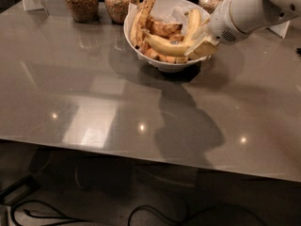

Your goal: Pick banana from white bowl

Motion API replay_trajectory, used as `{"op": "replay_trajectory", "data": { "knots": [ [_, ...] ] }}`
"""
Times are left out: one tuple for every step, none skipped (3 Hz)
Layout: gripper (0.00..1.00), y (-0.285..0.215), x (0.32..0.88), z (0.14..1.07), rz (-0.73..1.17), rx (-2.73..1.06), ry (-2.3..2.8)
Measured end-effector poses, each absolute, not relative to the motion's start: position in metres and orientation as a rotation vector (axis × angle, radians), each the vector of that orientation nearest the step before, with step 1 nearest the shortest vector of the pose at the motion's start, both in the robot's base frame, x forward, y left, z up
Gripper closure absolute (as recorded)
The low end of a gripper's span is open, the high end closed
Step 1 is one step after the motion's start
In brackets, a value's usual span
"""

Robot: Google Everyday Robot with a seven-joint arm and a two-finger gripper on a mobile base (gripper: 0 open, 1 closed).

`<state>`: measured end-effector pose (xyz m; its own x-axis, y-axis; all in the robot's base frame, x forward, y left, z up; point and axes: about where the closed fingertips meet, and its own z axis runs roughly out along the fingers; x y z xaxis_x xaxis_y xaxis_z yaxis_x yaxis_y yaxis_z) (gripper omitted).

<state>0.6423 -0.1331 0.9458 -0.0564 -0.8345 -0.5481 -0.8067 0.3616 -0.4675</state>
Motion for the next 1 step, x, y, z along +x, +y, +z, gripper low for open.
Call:
{"op": "replay_trajectory", "data": {
  "knots": [
    [1.0, -0.1361, 0.6326, 0.969, 0.013, -1.419, 1.783]
  ]
}}
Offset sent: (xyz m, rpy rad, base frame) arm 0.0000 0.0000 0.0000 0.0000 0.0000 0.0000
